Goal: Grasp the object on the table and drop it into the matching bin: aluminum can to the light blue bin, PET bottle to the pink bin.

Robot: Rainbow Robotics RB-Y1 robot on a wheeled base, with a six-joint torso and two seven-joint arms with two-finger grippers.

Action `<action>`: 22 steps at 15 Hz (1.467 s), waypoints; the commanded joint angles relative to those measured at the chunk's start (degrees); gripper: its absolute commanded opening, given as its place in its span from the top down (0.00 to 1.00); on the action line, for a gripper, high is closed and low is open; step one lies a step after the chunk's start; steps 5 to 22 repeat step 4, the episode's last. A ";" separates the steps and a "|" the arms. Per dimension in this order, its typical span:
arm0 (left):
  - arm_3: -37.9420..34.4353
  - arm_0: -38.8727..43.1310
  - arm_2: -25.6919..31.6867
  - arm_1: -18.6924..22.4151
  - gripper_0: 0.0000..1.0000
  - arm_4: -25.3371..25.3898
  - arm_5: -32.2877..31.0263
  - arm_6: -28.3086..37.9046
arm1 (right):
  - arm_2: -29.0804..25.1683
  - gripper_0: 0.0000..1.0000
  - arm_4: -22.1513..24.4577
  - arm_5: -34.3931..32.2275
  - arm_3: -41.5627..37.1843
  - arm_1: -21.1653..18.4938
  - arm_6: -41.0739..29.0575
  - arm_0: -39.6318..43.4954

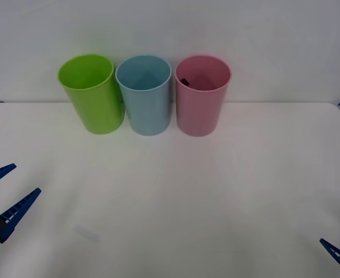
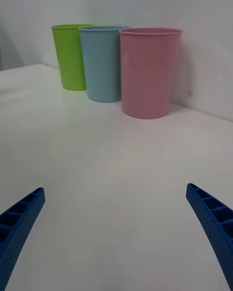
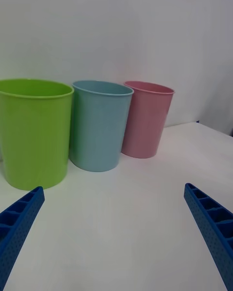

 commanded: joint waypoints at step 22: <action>0.00 0.00 0.00 0.00 0.00 0.00 0.00 0.00 | 0.45 0.00 0.00 0.03 1.00 0.01 0.13 -0.01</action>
